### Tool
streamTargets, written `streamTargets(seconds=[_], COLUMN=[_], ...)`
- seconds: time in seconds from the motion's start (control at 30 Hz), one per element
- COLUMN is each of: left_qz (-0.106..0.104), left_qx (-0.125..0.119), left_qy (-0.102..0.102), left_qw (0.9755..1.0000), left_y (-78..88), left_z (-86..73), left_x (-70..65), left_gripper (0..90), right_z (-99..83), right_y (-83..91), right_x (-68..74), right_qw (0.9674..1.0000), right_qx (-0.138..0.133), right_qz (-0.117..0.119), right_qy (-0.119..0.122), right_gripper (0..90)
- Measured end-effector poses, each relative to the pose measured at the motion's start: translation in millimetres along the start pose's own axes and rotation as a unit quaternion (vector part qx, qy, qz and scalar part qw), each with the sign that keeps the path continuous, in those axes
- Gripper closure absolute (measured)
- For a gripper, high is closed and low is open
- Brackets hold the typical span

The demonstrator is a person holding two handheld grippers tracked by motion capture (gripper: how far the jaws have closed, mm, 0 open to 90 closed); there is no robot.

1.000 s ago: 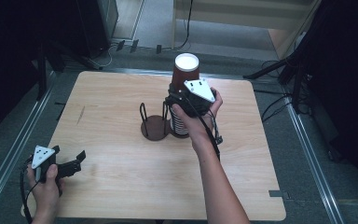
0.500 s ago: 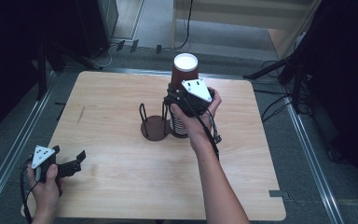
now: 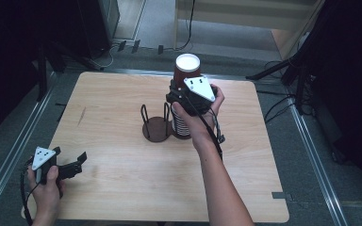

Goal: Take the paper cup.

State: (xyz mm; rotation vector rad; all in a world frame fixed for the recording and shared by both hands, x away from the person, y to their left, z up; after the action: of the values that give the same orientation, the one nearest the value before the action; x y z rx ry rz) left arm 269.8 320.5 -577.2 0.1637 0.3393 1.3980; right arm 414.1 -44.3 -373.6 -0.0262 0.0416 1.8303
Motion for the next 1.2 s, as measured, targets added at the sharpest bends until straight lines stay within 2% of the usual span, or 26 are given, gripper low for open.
streamTargets(seconds=[0.1, 0.13, 0.2, 0.27, 0.33, 0.57, 0.9, 1.1, 1.2], left_qz=[0.000, 0.000, 0.000, -0.001, -0.001, -0.001, -0.002, -0.002, -0.003], left_qx=[0.000, 0.000, 0.000, 0.001, 0.001, 0.002, 0.003, 0.002, 0.002], left_qy=[0.001, 0.001, 0.002, -0.001, -0.001, 0.002, 0.003, 0.004, 0.002], left_qw=[1.0000, 1.0000, 1.0000, 1.0000, 1.0000, 1.0000, 1.0000, 1.0000, 1.0000], left_y=[0.0, 0.0, -0.1, -0.2, -0.1, -0.4, -0.5, -0.5, -0.7], left_z=[-0.1, 0.0, 0.0, -0.1, -0.1, -0.2, -0.2, -0.1, -0.1], left_x=[0.0, 0.1, 0.1, 0.2, -0.1, 0.1, 0.3, 0.3, 0.4], left_gripper=[0.0, 0.0, 0.0, 0.0, 0.0, 0.0, 0.0, 0.0, 0.0], right_z=[3.4, 2.8, -1.1, -12.2, -16.8, -20.9, -19.3, -16.0, -6.8], right_y=[0.7, 1.0, 0.6, -6.0, -9.2, -14.8, -14.1, -14.4, -12.0], right_x=[-2.1, -1.9, -0.7, -2.8, -4.1, -3.8, -1.0, -1.8, -3.6], right_qw=[0.9998, 0.9998, 1.0000, 0.9994, 0.9991, 0.9987, 0.9992, 0.9991, 0.9993], right_qx=[-0.004, -0.003, 0.001, 0.029, 0.037, 0.043, 0.039, 0.039, 0.020], right_qz=[-0.002, -0.004, -0.008, 0.000, 0.007, 0.012, 0.007, 0.009, 0.007], right_qy=[-0.020, -0.020, -0.003, -0.016, -0.021, -0.025, -0.010, -0.017, -0.029], right_gripper=[13.7, 13.5, 11.6, 7.9, 6.9, 6.6, 8.1, 9.1, 10.8])
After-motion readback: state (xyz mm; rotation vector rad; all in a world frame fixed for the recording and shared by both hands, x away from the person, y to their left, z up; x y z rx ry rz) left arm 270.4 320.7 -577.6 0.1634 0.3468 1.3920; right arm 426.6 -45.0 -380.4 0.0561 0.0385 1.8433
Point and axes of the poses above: each handheld gripper's, and its own axes: y roughly backward along the jaws, z roughly out of its top, x roughly to its left, the point moved 6 cm from there along -y, roughly forward along the jaws, and after that the axes turned 8 degrees about -x, right-handed, at the moved point
